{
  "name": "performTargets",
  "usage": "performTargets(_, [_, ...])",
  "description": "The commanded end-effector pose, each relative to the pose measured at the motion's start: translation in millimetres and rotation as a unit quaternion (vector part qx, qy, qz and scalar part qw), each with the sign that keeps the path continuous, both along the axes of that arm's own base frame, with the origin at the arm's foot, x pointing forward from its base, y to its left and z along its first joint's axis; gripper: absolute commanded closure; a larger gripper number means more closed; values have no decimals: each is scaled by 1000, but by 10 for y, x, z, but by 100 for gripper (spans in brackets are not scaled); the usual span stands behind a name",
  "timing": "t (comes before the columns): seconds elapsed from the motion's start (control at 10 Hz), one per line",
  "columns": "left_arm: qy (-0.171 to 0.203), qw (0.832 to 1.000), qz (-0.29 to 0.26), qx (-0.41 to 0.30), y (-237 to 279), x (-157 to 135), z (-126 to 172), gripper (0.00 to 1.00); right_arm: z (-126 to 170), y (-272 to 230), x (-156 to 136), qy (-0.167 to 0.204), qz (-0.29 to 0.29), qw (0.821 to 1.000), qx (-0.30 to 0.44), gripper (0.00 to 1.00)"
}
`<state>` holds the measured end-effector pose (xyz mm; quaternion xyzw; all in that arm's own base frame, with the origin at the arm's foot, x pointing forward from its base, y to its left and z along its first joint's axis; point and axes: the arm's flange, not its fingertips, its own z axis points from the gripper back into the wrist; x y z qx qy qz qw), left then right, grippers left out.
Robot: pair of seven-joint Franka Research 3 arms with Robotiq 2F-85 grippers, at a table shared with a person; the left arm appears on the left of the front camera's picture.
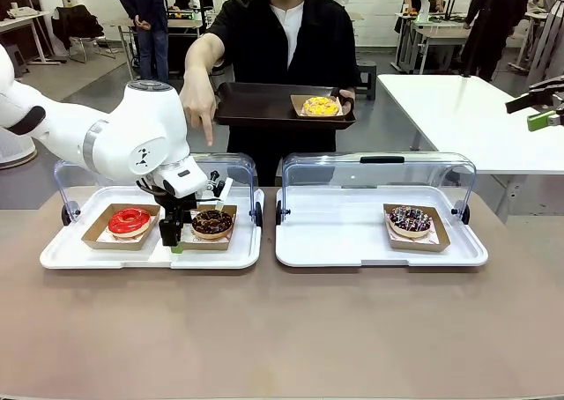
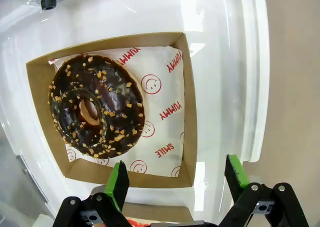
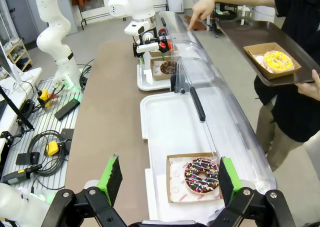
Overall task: Provide the desired donut to the person.
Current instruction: Pick up and lift the Paper togo box containing the Donut pointed at by the person.
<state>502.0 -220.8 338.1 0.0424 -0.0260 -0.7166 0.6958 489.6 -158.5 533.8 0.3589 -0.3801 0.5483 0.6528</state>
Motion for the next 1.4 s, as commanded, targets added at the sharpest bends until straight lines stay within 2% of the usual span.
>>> performTargets(0.0, [-18, 1000, 15, 9, -23, 27, -22, 0, 8, 17, 4, -2, -1, 1000, 4, 0])
performTargets(0.1, [-21, 1000, 18, 5, -9, 31, -18, 0, 8, 17, 4, -2, -1, 1000, 4, 0])
performTargets(0.2, [-25, 1000, 17, 4, -2, 32, -17, 59, 8, 17, 4, -2, -1, 1000, 4, 0])
performTargets(0.3, [-23, 1000, 16, 3, -5, 31, -17, 59, 8, 17, 4, -2, -1, 1000, 4, 0])
performTargets(0.4, [-19, 1000, 17, 0, -1, 31, -19, 100, 8, 17, 4, -2, -1, 1000, 4, 0])
performTargets(0.6, [-14, 1000, 18, -4, 0, 30, -23, 100, 8, 17, 4, -2, -1, 1000, 4, 0])
performTargets(0.7, [-14, 1000, 18, -5, 3, 29, -24, 83, 8, 17, 4, -2, -1, 1000, 4, 0])
performTargets(0.9, [-8, 1000, 20, -6, 9, 35, -34, 100, 8, 17, 4, -2, -1, 1000, 4, 0])
performTargets(1.3, [4, 1000, 24, -11, 8, 32, -33, 100, 8, 17, 4, -2, -1, 1000, 4, 0])
